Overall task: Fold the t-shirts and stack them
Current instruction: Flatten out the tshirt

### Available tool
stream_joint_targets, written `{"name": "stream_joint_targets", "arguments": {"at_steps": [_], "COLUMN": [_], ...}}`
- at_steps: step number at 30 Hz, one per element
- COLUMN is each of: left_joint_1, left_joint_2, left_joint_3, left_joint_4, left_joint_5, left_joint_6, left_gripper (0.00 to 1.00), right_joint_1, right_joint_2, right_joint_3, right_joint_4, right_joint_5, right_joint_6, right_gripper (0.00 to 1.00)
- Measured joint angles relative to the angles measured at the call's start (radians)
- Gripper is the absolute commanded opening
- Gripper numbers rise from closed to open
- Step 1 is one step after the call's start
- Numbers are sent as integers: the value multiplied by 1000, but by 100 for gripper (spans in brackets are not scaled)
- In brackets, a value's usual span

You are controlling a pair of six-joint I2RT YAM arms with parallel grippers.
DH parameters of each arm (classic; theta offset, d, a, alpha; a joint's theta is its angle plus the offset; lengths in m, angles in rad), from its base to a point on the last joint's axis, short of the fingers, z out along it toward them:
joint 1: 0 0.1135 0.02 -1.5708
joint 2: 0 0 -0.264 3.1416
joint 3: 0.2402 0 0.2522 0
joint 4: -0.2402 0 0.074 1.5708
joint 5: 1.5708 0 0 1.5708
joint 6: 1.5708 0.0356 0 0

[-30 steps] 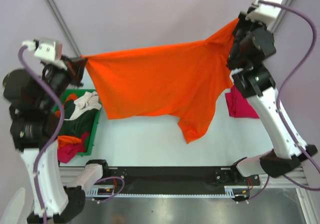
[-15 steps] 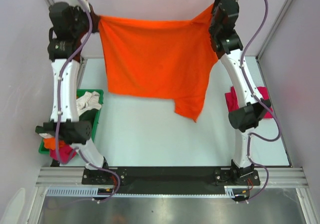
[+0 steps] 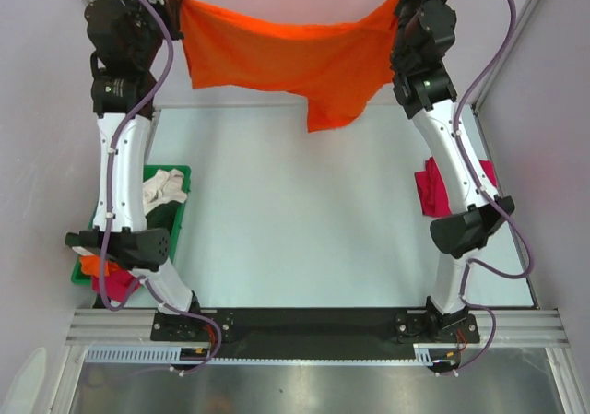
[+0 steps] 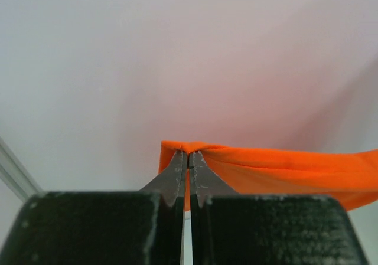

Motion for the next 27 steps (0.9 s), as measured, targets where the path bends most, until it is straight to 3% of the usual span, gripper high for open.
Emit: {"name": "stream_joint_targets", "arguments": {"at_steps": [4, 10, 15, 21, 27], "left_joint_1": [1, 1, 1, 1, 1], "left_joint_2": [-51, -98, -256, -486, -548], "left_joint_3": [-226, -673, -1003, -1120, -1203], "left_joint_4": [51, 57, -2, -81, -203], "left_joint_5": [6, 43, 80, 147, 193], "left_joint_6": [-2, 1, 31, 97, 170], "left_gripper": [0, 0, 0, 0, 0], "right_joint_1": [-1, 34, 126, 224, 268], "right_joint_2": [-77, -143, -203, -355, -452], "right_joint_3": [-203, -638, -911, -1118, -1238], "right_joint_4": [57, 96, 56, -3, -97], "right_joint_5": [35, 90, 139, 203, 266], "right_joint_6": [5, 50, 107, 234, 370], "right_gripper": [0, 0, 0, 0, 0]}}
